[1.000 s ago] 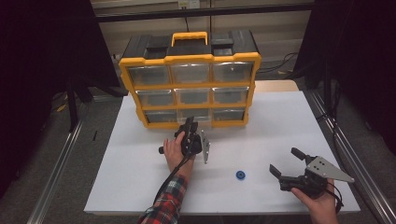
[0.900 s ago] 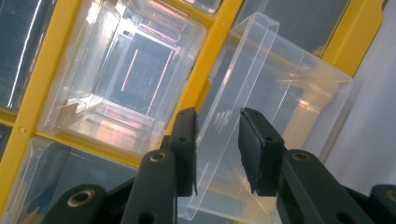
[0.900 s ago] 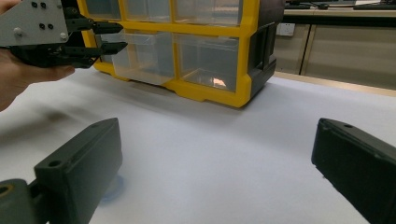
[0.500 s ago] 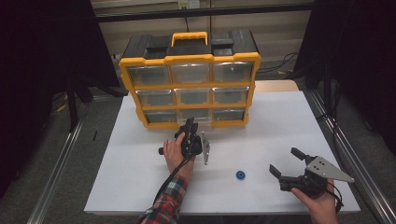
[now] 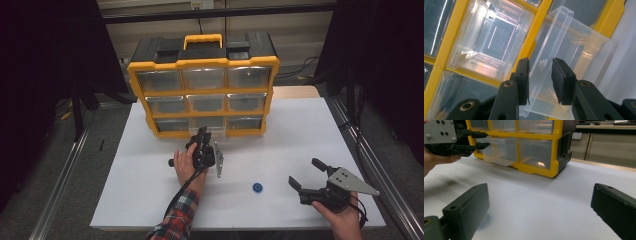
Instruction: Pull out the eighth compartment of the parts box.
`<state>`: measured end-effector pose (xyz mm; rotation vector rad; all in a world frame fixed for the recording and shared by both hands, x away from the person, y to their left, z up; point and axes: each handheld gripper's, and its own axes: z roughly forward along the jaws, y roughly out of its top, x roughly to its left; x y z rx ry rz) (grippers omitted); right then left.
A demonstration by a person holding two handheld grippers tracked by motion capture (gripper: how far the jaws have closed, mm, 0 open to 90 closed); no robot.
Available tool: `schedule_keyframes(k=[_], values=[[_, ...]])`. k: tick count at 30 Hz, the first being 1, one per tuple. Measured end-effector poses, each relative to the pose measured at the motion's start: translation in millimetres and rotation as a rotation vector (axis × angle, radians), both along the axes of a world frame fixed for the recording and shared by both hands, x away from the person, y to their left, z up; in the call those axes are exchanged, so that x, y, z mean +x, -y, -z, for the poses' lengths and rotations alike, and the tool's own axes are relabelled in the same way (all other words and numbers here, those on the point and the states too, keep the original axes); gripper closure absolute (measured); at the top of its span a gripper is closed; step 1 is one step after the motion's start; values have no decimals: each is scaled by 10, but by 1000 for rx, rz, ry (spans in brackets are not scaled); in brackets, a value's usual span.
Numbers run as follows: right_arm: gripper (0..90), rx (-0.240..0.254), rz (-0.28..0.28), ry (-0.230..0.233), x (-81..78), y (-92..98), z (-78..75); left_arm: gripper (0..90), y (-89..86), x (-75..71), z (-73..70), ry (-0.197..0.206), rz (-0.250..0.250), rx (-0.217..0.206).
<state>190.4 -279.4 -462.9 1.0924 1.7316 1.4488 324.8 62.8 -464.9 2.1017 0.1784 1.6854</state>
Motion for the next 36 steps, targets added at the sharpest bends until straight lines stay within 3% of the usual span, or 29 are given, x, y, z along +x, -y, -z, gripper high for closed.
schedule_keyframes(k=[1,7,8,14,15,18,20,21,25,27,29,30,32,36], values=[[13,0,0,-1,-1,1,-1,679,7,5,23,4,16,-34],[13,0,1,-1,-1,0,-1,679,-12,-26,12,-6,4,-9],[13,0,1,0,-1,-1,-1,680,-7,-19,27,-6,15,-31],[13,-2,-3,1,-1,4,-1,679,-16,-27,32,0,27,-36],[13,-3,-3,2,-1,4,-1,679,-23,-35,20,-2,19,-20],[13,-3,-5,0,-3,6,-3,679,-23,-39,34,-6,23,-41],[13,-3,-5,0,-3,6,-4,679,-23,-52,30,-4,16,-34],[13,-4,-5,0,-2,7,-4,679,-29,-62,15,-6,7,-11],[13,-4,-5,1,-2,7,-4,679,-26,-63,38,-2,24,-45],[12,-3,-5,0,-3,7,-5,679,-38,-79,12,3,12,-12],[12,-4,-5,1,-3,8,-5,679,-32,-79,34,-1,26,-48],[13,-5,-4,2,-3,9,-6,679,-40,-93,15,-1,11,-16],[13,-4,-5,1,-4,10,-7,679,-36,-93,28,0,25,-41],[12,-2,-2,7,-2,9,-7,678,-36,-109,25,3,20,-35]])
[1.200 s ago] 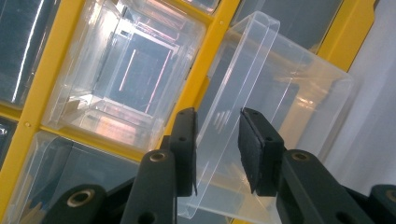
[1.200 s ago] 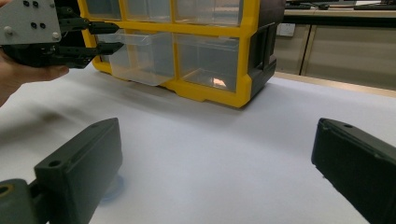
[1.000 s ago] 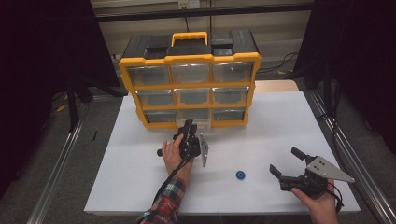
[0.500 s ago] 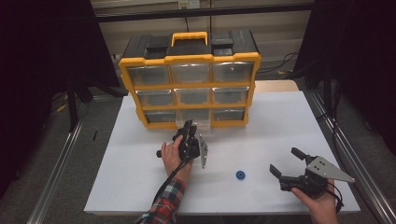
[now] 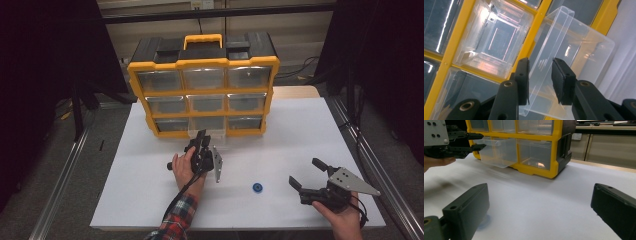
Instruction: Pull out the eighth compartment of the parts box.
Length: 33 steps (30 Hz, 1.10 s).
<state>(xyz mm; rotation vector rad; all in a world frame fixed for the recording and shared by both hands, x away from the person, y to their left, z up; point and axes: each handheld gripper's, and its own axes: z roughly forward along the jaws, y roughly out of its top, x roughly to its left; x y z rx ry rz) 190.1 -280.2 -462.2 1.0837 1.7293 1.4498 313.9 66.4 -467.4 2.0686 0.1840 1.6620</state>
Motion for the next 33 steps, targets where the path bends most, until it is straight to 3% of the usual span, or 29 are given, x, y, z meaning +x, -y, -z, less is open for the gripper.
schedule_keyframes(k=[1,3,5,7,8,14,15,19,20,23,26,33], values=[[12,2,2,1,0,-1,0,678,3,3,8,1,6,-12],[13,2,0,2,0,0,-1,678,-7,-6,-17,4,4,23],[13,2,-1,2,0,0,-2,678,-1,-8,10,-1,6,-14],[12,2,-2,1,1,0,-2,678,-6,-20,-2,-2,-4,5],[13,2,-2,1,1,0,-2,678,0,-14,13,-1,6,-18],[12,2,-2,2,1,-2,-2,677,-7,-31,-3,-2,-8,0],[12,2,-2,3,1,-1,-2,677,-1,-26,7,-1,0,-18],[12,2,0,-1,-2,2,-4,676,-6,-40,-10,2,-7,3],[12,2,-2,-1,-2,3,-4,677,0,-36,5,4,-1,-19],[12,2,-1,-2,-2,3,-4,676,-10,-54,-16,0,-14,12],[12,2,0,-1,-2,2,-5,676,-4,-51,0,0,-1,-13],[12,0,-3,2,1,0,-3,676,-6,-66,-14,1,-11,1]])
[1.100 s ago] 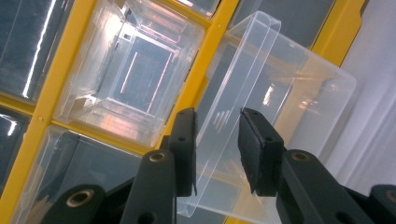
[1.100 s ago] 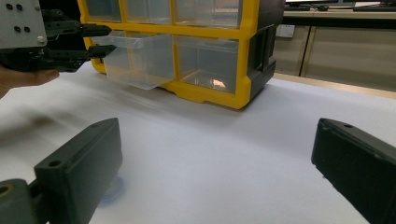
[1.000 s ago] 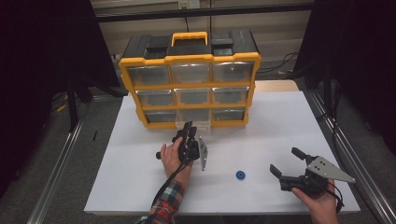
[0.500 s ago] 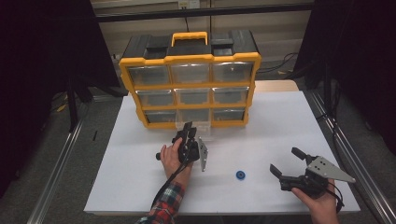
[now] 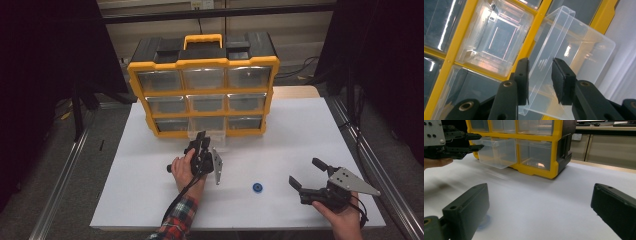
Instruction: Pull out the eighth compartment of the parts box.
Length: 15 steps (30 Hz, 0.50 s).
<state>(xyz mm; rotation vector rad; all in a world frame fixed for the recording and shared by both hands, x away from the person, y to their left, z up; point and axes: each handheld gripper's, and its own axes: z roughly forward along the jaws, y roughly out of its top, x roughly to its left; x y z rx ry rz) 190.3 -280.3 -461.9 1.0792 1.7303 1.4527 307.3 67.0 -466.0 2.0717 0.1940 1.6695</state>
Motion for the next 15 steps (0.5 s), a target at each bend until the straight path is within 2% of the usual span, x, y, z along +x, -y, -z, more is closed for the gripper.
schedule_keyframes(k=[2,6,7,9,12,14,15], values=[[12,-1,1,1,0,0,0,676,5,2,13,0,6,-21],[12,1,-1,0,0,0,0,675,1,-10,2,3,4,-12],[12,0,0,0,0,0,-1,675,-4,-15,-10,5,0,6],[12,0,0,1,-1,0,-2,674,-1,-19,8,-6,2,-19],[12,0,0,1,-1,0,-3,674,-10,-33,-18,0,-3,13],[12,-1,0,2,0,-1,-2,673,-2,-31,9,-5,8,-28],[12,-1,-2,2,1,-2,-2,673,-4,-34,7,-4,7,-25]])
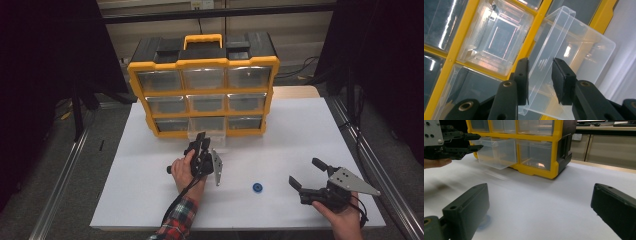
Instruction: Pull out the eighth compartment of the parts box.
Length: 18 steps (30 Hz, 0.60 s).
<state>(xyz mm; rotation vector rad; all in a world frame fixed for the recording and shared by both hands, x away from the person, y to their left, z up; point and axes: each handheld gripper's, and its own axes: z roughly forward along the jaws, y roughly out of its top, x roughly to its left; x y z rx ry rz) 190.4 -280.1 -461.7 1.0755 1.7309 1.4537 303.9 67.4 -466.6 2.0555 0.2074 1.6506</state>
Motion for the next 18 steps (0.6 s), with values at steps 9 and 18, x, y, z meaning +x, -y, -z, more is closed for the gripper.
schedule_keyframes(k=[9,18], values=[[12,0,0,0,0,0,0,671,-3,-34,-3,2,1,2],[13,0,5,-4,1,-6,-1,671,-13,-45,-6,1,4,10]])
